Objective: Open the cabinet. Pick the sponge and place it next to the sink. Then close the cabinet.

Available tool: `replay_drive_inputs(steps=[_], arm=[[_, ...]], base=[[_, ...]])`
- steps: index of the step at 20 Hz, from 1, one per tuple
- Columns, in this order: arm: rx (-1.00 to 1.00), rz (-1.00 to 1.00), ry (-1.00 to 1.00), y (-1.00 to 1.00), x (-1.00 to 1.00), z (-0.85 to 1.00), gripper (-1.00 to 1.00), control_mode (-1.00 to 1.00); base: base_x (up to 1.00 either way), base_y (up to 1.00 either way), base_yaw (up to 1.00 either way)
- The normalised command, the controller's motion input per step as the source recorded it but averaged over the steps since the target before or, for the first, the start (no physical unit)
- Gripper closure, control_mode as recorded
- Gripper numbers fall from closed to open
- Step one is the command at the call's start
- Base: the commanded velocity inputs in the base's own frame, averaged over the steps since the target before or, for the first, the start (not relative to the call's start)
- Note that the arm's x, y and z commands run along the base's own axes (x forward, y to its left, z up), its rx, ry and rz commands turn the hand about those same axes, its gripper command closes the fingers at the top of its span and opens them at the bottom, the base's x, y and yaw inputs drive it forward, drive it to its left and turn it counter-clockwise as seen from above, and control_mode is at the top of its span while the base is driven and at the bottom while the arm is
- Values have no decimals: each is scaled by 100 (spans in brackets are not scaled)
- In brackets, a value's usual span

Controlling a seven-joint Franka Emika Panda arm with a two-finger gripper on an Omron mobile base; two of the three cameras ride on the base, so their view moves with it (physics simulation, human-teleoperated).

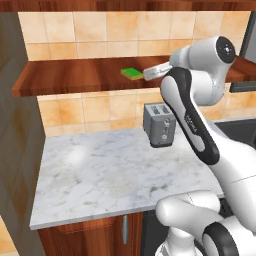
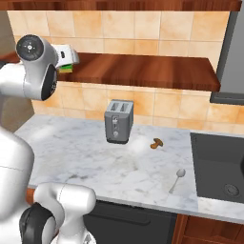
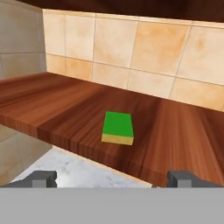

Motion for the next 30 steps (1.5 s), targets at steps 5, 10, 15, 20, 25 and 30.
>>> replay_drive_inputs(steps=[5,10,15,20,25,30], arm=[[0,0,0,0,42,0,-100,-100],[0,-1,0,9,43,-5,-100,-100],[0,-4,3,24,43,-15,-100,-100],[0,-4,7,26,36,-19,-100,-100],[0,0,3,8,37,-4,-100,-100],[0,0,6,0,37,0,-100,-100]], base=[[0,0,0],[0,0,0],[0,0,0],[0,0,0],[0,0,0],[0,0,0]])
